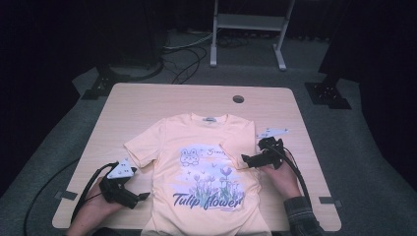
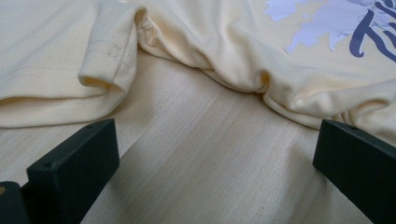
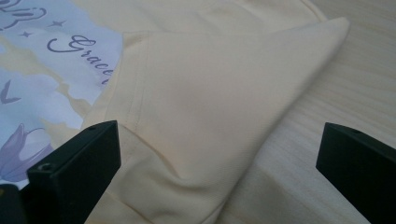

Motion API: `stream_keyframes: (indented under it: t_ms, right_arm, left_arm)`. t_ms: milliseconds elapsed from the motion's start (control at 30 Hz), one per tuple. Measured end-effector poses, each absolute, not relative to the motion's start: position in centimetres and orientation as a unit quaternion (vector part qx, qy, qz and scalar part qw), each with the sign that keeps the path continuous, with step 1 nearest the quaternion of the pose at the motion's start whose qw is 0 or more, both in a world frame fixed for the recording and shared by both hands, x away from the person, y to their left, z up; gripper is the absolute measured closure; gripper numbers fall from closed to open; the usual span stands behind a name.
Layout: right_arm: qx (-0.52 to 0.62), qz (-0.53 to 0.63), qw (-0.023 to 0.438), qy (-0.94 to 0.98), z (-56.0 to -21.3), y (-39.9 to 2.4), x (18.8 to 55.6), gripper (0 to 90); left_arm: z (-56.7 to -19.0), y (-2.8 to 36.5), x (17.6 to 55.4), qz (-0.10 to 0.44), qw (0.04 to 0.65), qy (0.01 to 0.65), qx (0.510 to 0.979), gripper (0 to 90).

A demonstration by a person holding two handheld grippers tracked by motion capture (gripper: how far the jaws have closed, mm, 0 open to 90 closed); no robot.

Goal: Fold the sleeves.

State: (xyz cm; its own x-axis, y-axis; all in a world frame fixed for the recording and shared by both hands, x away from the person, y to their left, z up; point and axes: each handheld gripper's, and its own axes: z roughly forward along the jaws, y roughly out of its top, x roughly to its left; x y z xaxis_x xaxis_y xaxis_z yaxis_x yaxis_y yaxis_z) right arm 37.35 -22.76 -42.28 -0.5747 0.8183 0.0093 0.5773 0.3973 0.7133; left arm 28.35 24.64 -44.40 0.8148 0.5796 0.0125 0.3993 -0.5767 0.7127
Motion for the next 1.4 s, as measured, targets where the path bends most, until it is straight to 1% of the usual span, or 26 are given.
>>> stream_keyframes:
  t_ms: [367,733,1400]
  right_arm:
    - [0.436,0.354,0.186,0.806,-41.5,-24.1,36.6,0.0]
    - [0.447,0.382,0.179,0.789,-41.1,-25.7,35.9,0.0]
    - [0.46,0.379,0.176,0.783,-41.0,-26.6,34.9,0.0]
  left_arm:
    - [-44.4,24.6,28.3,0.123,0.367,0.275,0.88,0.0]
    - [-44.4,24.6,28.3,0.122,0.367,0.274,0.881,0.0]
    - [-44.4,24.6,28.3,0.122,0.366,0.274,0.881,0.0]
